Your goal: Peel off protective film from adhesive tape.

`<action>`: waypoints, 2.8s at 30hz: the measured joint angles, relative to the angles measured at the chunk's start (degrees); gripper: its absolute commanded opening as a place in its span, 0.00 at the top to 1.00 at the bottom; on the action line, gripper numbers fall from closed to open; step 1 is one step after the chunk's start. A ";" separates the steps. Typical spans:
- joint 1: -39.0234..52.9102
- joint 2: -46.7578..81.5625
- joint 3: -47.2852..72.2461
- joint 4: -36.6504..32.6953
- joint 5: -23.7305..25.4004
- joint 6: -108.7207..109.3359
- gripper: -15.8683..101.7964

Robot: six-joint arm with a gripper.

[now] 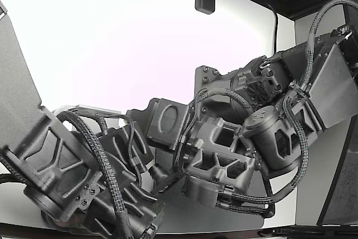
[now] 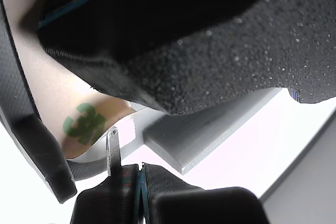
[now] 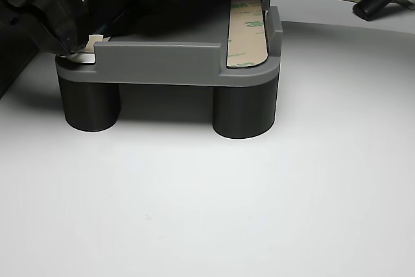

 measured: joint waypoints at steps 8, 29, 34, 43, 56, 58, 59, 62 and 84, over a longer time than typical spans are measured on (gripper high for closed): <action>0.44 -1.05 -0.88 1.32 0.00 0.88 0.96; 0.44 -0.26 1.32 -0.09 0.09 1.85 0.96; 0.44 0.88 2.81 -1.67 0.09 1.67 0.96; 0.44 1.67 3.69 -1.58 0.00 2.37 0.96; 0.44 1.67 2.72 0.09 -0.53 2.55 0.96; 0.44 1.67 2.72 -0.26 -0.53 2.29 0.96; 0.44 1.67 2.72 -0.62 -0.44 2.02 0.96; 0.44 1.67 2.72 -1.23 -0.18 1.76 0.96; 0.09 0.18 2.64 -3.25 0.18 0.88 0.96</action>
